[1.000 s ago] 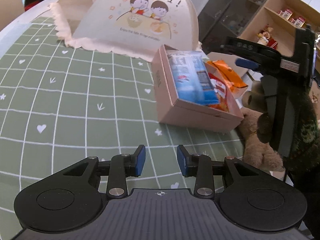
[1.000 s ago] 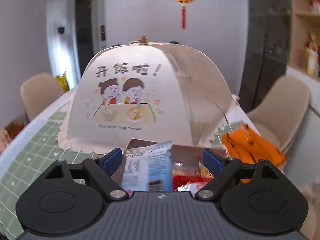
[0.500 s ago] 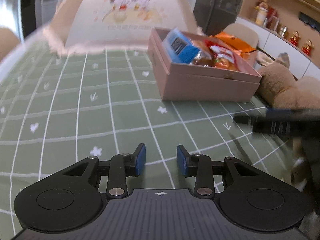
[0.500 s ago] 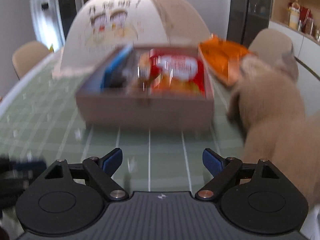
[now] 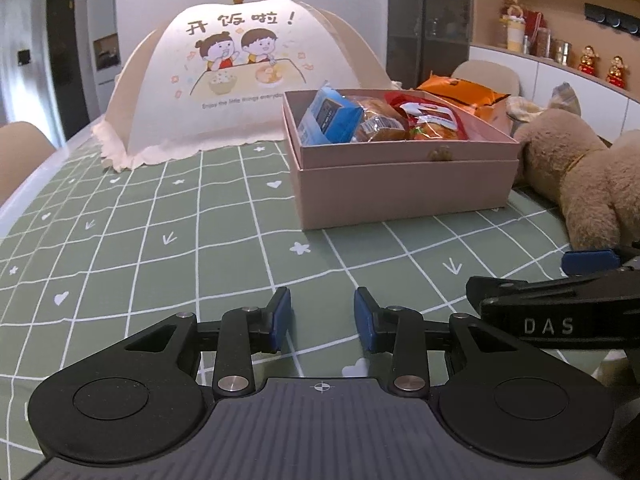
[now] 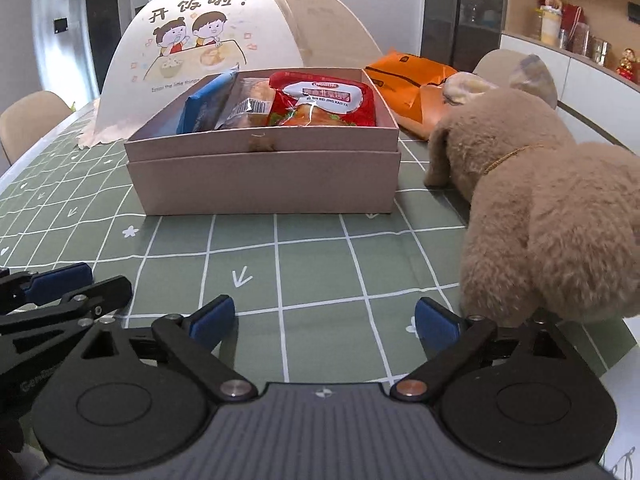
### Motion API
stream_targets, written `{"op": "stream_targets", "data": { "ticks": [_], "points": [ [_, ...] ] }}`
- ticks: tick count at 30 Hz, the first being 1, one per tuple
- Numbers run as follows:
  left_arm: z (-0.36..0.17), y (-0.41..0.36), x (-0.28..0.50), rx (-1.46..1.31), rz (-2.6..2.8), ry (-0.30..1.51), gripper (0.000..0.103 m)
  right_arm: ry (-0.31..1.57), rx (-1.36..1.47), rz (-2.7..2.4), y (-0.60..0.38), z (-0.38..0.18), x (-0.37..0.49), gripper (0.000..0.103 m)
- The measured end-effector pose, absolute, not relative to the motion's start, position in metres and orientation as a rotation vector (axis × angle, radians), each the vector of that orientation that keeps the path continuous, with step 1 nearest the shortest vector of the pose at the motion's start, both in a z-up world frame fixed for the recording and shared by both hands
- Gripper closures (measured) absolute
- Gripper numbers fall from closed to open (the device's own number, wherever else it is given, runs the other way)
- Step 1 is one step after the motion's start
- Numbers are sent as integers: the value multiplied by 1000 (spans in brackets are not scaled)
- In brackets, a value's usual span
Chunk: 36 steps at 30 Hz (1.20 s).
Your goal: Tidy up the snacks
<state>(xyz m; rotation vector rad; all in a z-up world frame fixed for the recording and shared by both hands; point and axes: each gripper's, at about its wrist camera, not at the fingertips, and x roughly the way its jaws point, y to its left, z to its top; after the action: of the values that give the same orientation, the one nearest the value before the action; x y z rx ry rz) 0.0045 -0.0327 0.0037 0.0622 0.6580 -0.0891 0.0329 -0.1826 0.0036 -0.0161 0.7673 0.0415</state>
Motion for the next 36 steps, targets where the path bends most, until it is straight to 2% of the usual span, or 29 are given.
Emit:
{"op": "stream_targets", "data": {
  "ticks": [3, 4, 36],
  "points": [
    [3, -36, 5, 65, -82, 656, 66, 751, -30, 51, -182, 3, 32, 4],
    [3, -35, 5, 57, -85, 657, 68, 736, -36, 54, -183, 1, 31, 0],
    [3, -33, 4, 50, -96, 649, 68, 718, -13, 67, -189, -2, 30, 0]
  ]
}}
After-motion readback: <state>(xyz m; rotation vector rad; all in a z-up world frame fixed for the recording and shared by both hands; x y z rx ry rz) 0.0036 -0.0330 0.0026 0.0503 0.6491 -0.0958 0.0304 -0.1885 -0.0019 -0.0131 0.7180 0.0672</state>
